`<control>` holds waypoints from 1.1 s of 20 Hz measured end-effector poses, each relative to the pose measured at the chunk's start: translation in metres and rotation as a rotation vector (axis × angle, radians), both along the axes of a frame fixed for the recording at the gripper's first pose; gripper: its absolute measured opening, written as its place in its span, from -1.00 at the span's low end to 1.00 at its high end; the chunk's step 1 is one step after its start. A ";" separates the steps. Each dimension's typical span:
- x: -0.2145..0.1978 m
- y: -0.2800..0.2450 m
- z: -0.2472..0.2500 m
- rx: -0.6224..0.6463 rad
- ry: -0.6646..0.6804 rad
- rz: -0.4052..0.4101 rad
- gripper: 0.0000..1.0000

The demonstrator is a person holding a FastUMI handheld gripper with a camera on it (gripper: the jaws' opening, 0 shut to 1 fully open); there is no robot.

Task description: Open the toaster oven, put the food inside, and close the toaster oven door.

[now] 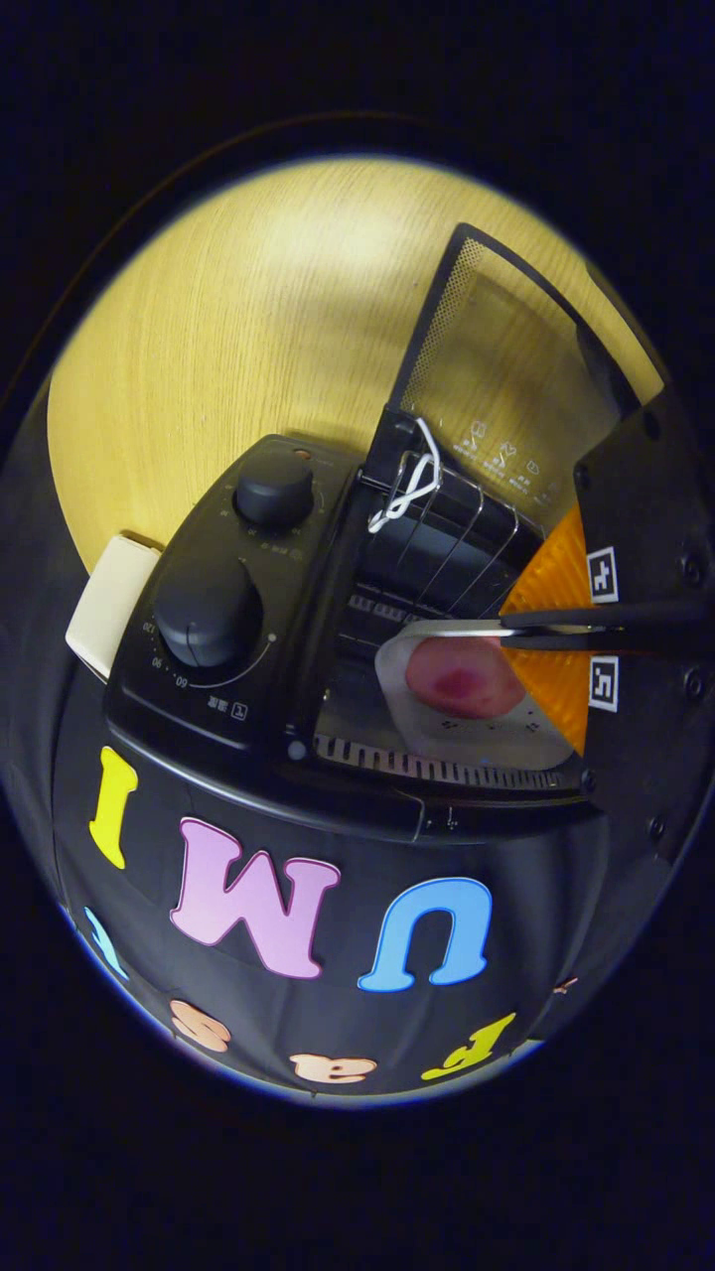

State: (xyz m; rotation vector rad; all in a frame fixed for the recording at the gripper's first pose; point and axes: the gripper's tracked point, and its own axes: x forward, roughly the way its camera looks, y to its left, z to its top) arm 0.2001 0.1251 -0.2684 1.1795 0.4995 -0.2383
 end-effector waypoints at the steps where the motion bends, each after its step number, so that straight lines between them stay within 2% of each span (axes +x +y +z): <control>1: 0.004 -0.001 0.001 -0.006 0.000 -0.013 -0.90; 5: 0.013 -0.007 -0.002 -0.023 0.008 -0.070 -0.90; 9: 0.013 -0.010 -0.009 -0.056 0.032 -0.093 -0.89; 12: 0.012 -0.008 0.002 -0.045 -0.018 -0.111 -0.77; 13: 0.013 -0.008 0.000 -0.044 -0.020 -0.103 -0.64; 16: 0.001 -0.002 0.005 -0.059 -0.026 -0.062 0.45; 20: -0.034 0.004 0.010 -0.136 -0.009 0.043 0.97; 22: -0.053 0.005 0.012 -0.192 0.000 0.093 0.97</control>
